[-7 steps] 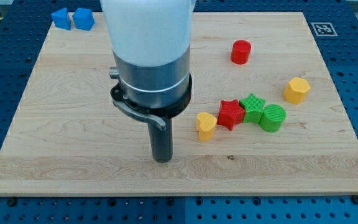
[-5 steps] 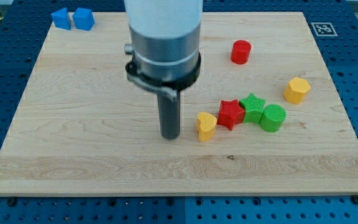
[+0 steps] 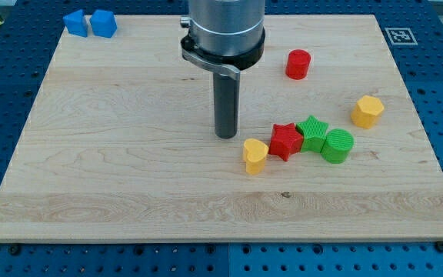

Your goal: Push the red star green star and green circle to the right side of the board

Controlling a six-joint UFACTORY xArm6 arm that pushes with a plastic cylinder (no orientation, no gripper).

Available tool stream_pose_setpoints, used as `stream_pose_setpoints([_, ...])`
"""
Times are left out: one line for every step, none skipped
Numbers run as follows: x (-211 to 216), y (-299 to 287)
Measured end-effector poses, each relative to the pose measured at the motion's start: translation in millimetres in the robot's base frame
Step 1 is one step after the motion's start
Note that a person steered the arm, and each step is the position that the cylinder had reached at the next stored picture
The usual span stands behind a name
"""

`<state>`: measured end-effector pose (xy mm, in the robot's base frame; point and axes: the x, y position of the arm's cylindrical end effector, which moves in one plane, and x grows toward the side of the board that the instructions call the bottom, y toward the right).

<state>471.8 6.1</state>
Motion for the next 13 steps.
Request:
stream_pose_setpoints([-1, 12])
stream_pose_setpoints([3, 27])
stream_pose_setpoints([7, 42])
stream_pose_setpoints([7, 58])
stream_pose_setpoints([9, 78])
stream_pose_setpoints([9, 95])
stream_pose_setpoints([9, 110])
stream_pose_setpoints([9, 120])
stream_pose_setpoints([9, 132])
stream_pose_setpoints([9, 143])
stream_pose_setpoints([10, 157])
stream_pose_setpoints([13, 170])
stream_pose_setpoints([14, 180])
